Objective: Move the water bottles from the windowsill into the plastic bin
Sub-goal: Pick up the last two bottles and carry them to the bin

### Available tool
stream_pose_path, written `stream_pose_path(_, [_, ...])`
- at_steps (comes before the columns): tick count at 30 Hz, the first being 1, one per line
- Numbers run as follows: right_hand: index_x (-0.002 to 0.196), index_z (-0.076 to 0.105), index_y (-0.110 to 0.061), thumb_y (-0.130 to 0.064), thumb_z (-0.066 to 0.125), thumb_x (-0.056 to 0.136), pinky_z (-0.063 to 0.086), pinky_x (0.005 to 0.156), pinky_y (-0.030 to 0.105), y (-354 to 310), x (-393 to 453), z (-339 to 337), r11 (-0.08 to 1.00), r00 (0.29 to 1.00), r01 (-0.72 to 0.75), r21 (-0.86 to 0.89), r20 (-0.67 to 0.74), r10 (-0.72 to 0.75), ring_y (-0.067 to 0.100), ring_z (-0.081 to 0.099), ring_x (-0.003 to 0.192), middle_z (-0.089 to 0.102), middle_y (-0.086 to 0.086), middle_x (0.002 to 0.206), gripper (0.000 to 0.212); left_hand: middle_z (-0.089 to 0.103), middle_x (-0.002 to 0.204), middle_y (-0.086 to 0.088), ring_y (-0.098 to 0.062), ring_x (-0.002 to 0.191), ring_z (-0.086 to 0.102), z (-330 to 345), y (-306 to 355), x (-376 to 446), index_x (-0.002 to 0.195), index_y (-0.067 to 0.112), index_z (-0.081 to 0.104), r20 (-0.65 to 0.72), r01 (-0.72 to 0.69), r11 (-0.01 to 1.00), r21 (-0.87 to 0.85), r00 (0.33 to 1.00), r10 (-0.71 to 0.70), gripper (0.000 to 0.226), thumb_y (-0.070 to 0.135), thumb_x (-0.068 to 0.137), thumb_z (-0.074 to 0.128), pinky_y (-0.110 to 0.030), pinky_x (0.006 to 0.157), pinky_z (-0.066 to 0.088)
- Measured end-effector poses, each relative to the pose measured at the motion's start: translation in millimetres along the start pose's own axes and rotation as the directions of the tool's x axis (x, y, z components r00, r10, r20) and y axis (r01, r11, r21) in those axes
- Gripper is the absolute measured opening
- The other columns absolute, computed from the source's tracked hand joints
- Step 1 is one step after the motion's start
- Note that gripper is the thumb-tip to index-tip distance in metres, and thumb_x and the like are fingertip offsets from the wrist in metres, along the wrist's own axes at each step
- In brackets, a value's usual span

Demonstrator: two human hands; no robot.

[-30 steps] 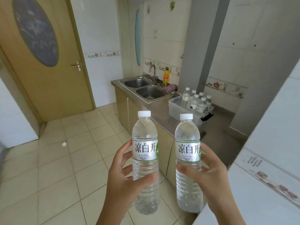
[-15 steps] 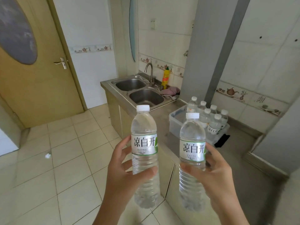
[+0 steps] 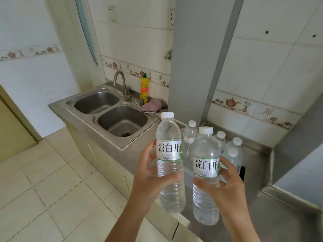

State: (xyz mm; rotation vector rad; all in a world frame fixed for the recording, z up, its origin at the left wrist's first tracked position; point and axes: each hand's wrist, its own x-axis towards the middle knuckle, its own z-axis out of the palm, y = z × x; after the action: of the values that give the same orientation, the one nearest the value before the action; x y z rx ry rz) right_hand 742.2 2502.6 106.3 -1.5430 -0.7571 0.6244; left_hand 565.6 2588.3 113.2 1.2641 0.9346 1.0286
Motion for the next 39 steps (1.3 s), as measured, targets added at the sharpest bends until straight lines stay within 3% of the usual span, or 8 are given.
stream_pose_path(3, [0.122,0.049,-0.043,-0.004,0.092,0.052,0.048,0.065,0.01,15,44,13,1.0,1.0,-0.005,0.008,-0.031,0.005,-0.015,0.063,0.084,0.061,-0.017,0.107,0.091,0.068,0.115,0.025,0.002,0.098,0.069,21,-10,55,0.127,0.05,0.052,0.048,0.026,0.999,0.019,0.998,-0.027,0.098,0.019,0.043,0.093,-0.024,0.075,0.058])
stream_pose_path(6, [0.123,0.054,-0.033,0.002,0.09,0.049,0.054,0.064,0.015,33,89,26,1.0,0.999,0.016,-0.005,-0.052,-0.016,-0.002,0.069,0.086,0.066,-0.011,0.109,0.089,0.072,0.103,0.027,0.008,0.089,0.068,40,-21,107,0.114,0.042,0.061,0.053,0.016,0.996,0.084,0.998,-0.021,0.077,0.008,0.052,0.092,-0.008,0.063,0.052])
stream_pose_path(12, [0.12,0.057,-0.037,0.001,0.089,0.05,0.055,0.081,0.033,56,147,47,1.0,0.992,-0.011,0.006,-0.123,0.012,0.006,0.066,0.097,0.069,-0.015,0.107,0.086,0.074,0.093,0.029,0.005,0.084,0.071,60,-46,188,0.103,0.038,0.06,0.074,0.029,0.982,0.187,0.996,-0.044,0.069,0.001,0.055,0.093,-0.01,0.063,0.054])
stream_pose_path(15, [0.105,0.054,-0.049,0.006,0.086,0.051,0.05,0.072,0.012,65,158,56,0.998,0.987,-0.024,-0.056,-0.159,0.015,-0.005,0.062,0.095,0.065,-0.022,0.105,0.084,0.073,0.102,0.016,-0.003,0.094,0.071,68,-63,213,0.109,0.035,0.058,0.123,0.02,0.959,0.284,0.991,-0.057,0.072,0.009,0.054,0.095,-0.018,0.073,0.058])
stream_pose_path(21, [0.093,0.046,-0.052,0.004,0.085,0.052,0.039,0.069,0.001,77,173,73,0.976,0.957,-0.067,-0.206,-0.291,0.004,-0.027,0.048,0.094,0.057,-0.024,0.1,0.079,0.071,0.112,0.003,-0.014,0.104,0.068,71,-102,245,0.117,0.019,0.062,0.162,0.044,0.931,0.361,0.981,-0.11,0.076,0.01,0.05,0.098,-0.034,0.089,0.057])
stream_pose_path(28, [0.098,0.049,-0.042,0.004,0.082,0.061,0.043,0.073,0.014,90,178,89,0.929,0.948,-0.096,-0.357,-0.318,-0.024,0.011,0.061,0.089,0.065,-0.008,0.098,0.068,0.069,0.102,0.009,0.001,0.09,0.064,64,-126,256,0.101,0.038,0.058,0.302,-0.04,0.88,0.473,0.946,-0.119,0.068,0.007,0.052,0.095,-0.009,0.077,0.049])
stream_pose_path(33, [0.095,0.05,-0.042,0.003,0.081,0.063,0.041,0.072,0.005,96,173,95,0.903,0.936,-0.117,-0.414,-0.351,-0.039,0.015,0.062,0.089,0.065,-0.006,0.097,0.064,0.066,0.097,0.017,0.004,0.088,0.062,65,-133,258,0.099,0.044,0.054,0.354,-0.101,0.848,0.521,0.929,-0.107,0.068,0.021,0.049,0.095,-0.004,0.073,0.043])
stream_pose_path(39, [0.121,0.057,-0.015,0.001,0.086,0.062,0.042,0.083,0.007,88,164,95,0.85,0.932,-0.074,-0.522,-0.339,-0.126,0.014,0.058,0.106,0.059,-0.005,0.118,0.068,0.059,0.12,0.01,-0.019,0.116,0.053,60,-136,261,0.125,0.018,0.06,0.464,-0.355,0.667,0.655,0.885,0.015,0.08,0.034,0.051,0.087,-0.028,0.095,0.033])
